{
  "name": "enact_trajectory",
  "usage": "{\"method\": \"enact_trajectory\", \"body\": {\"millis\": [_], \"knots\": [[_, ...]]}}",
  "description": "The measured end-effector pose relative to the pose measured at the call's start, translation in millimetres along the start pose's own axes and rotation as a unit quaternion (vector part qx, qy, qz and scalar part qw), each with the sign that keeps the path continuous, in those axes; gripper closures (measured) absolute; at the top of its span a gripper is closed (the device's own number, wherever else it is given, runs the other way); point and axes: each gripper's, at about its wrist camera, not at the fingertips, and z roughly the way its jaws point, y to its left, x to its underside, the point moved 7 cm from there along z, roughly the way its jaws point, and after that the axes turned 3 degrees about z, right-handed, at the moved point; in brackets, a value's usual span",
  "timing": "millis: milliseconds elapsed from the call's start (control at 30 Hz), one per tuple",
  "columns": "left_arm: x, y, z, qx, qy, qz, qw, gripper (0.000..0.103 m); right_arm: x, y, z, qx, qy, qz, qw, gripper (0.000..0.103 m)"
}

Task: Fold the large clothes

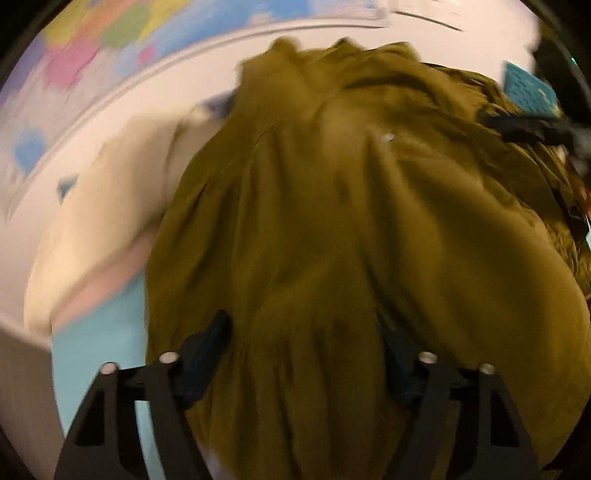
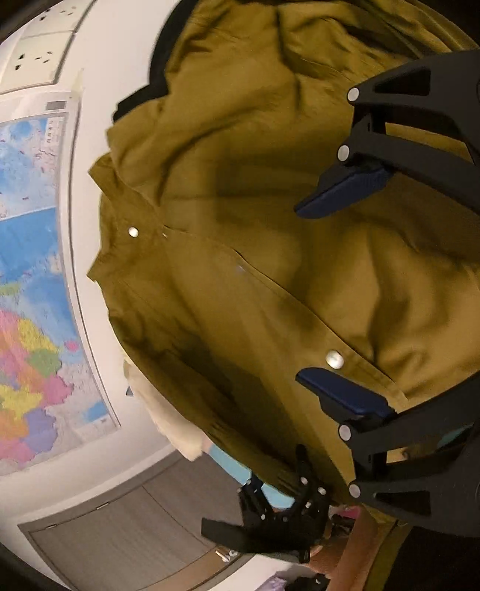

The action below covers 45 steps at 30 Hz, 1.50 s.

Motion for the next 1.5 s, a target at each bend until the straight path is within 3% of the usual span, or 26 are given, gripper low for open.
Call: {"method": "enact_trajectory", "body": {"millis": [100, 200, 367, 467, 500, 567, 600, 633, 667, 733, 767, 900, 967, 1067, 1133, 1167, 1267, 1333, 1400, 1500], "knots": [[13.7, 22.9, -11.9, -0.003, -0.010, -0.059, 0.9982, 0.098, 8.3, 6.4, -8.2, -0.023, -0.007, 0.000, 1.000, 0.021], [6.6, 52.5, -36.8, -0.026, -0.040, -0.094, 0.9944, 0.099, 15.6, 12.0, -13.8, -0.037, -0.014, -0.002, 0.999, 0.021], [-50.1, 122.4, -110.8, -0.119, -0.122, -0.104, 0.9798, 0.099, 28.0, 13.5, -36.0, -0.044, -0.025, 0.001, 0.999, 0.021], [-77.1, 164.9, -117.7, -0.186, -0.114, -0.110, 0.9696, 0.090, 33.2, 4.1, -53.1, -0.024, -0.042, 0.009, 0.999, 0.021], [-83.4, 182.8, -110.6, -0.243, -0.098, -0.106, 0.9592, 0.085, 35.9, -1.9, -58.0, -0.011, -0.045, 0.015, 0.999, 0.021], [-86.7, 196.6, -86.3, -0.344, -0.055, -0.061, 0.9353, 0.064, 40.0, -14.5, -63.5, 0.021, -0.046, 0.025, 0.998, 0.021], [-83.6, 199.7, -77.0, -0.372, -0.040, -0.055, 0.9256, 0.052, 44.3, -22.2, -66.7, 0.036, -0.043, 0.030, 0.998, 0.021], [-77.1, 200.3, -62.5, -0.389, -0.019, -0.049, 0.9198, 0.051, 49.7, -33.4, -70.8, 0.055, -0.038, 0.040, 0.997, 0.021], [-70.3, 197.7, -53.5, -0.381, -0.009, -0.044, 0.9237, 0.052, 55.4, -44.7, -75.0, 0.083, -0.034, 0.045, 0.995, 0.021], [-54.9, 181.8, -39.7, -0.317, -0.014, -0.053, 0.9470, 0.052, 67.6, -62.9, -82.3, 0.118, -0.018, 0.057, 0.991, 0.021], [-48.1, 173.2, -41.5, -0.285, -0.029, -0.061, 0.9562, 0.052, 74.3, -72.6, -86.7, 0.132, -0.011, 0.062, 0.989, 0.021], [-29.5, 142.9, -65.5, -0.158, -0.104, -0.093, 0.9776, 0.036, 100.7, -114.5, -107.9, 0.217, 0.023, 0.079, 0.973, 0.025], [-29.2, 120.9, -66.2, -0.087, -0.127, -0.092, 0.9837, 0.031, 108.5, -133.7, -116.6, 0.258, 0.036, 0.075, 0.962, 0.030], [-12.7, 80.0, -69.0, 0.009, -0.150, -0.071, 0.9860, 0.031, 115.7, -176.2, -133.7, 0.359, 0.060, 0.068, 0.929, 0.041], [-5.9, 49.4, -64.4, 0.058, -0.149, -0.060, 0.9853, 0.026, 119.1, -201.4, -150.5, 0.414, 0.060, 0.092, 0.903, 0.037], [0.5, 33.2, -60.5, 0.069, -0.142, -0.055, 0.9859, 0.026, 121.9, -205.6, -157.1, 0.409, 0.053, 0.116, 0.904, 0.037], [19.5, 3.2, -43.5, 0.089, -0.111, -0.040, 0.9890, 0.026, 119.1, -173.3, -171.5, 0.336, -0.013, 0.133, 0.933, 0.033], [29.1, -8.6, -37.3, 0.125, -0.099, -0.046, 0.9861, 0.026, 119.9, -135.2, -173.0, 0.270, -0.043, 0.119, 0.954, 0.026], [38.2, -17.5, -36.8, 0.145, -0.092, -0.050, 0.9839, 0.025, 124.1, -98.0, -165.8, 0.178, -0.057, 0.120, 0.975, 0.024], [53.4, -21.2, -29.1, 0.184, -0.068, -0.069, 0.9781, 0.019, 139.0, -75.2, -153.9, 0.132, -0.045, 0.126, 0.982, 0.023]]}}
